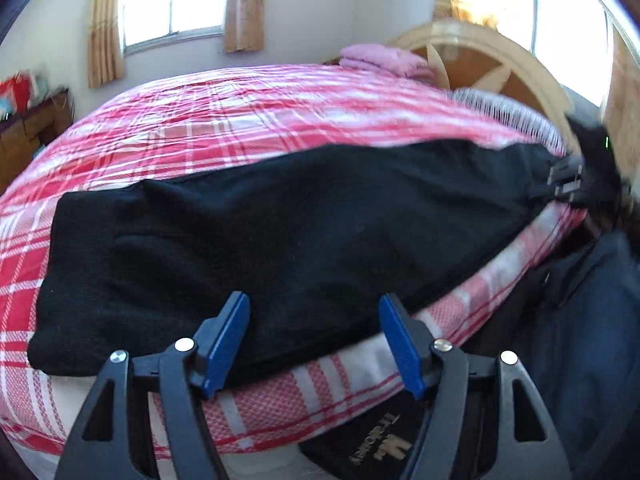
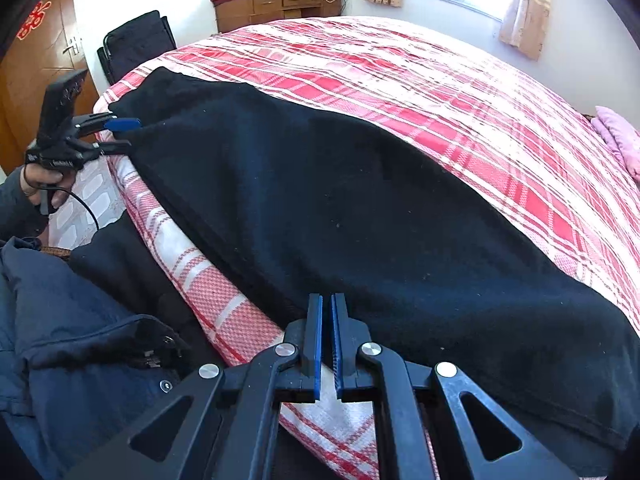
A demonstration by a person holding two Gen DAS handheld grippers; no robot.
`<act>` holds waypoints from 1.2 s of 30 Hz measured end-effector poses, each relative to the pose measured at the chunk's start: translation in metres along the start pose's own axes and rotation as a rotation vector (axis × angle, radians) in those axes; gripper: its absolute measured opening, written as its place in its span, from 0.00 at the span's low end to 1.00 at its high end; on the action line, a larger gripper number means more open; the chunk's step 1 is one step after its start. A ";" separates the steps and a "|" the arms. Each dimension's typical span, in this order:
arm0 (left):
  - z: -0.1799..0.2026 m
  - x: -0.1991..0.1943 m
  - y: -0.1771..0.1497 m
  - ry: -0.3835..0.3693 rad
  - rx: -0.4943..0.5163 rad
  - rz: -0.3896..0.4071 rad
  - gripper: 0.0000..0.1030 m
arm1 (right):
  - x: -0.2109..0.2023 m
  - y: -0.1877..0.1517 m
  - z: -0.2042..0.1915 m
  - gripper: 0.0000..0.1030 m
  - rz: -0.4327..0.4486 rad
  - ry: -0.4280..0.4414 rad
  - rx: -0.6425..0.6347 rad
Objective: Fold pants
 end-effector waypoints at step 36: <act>0.294 0.129 0.101 -0.278 0.473 -0.118 0.61 | -0.189 -0.124 0.311 0.41 0.370 -0.301 1.031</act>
Point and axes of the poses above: each gripper's, at about its wrist camera, not at the fingertips, and x roughly the way its jaws point, z to its right, y to its top, the point moved 10 cm from there along x, roughly the way its jaws point, and after that the axes turned 6 degrees about x, right-handed, at the moved point
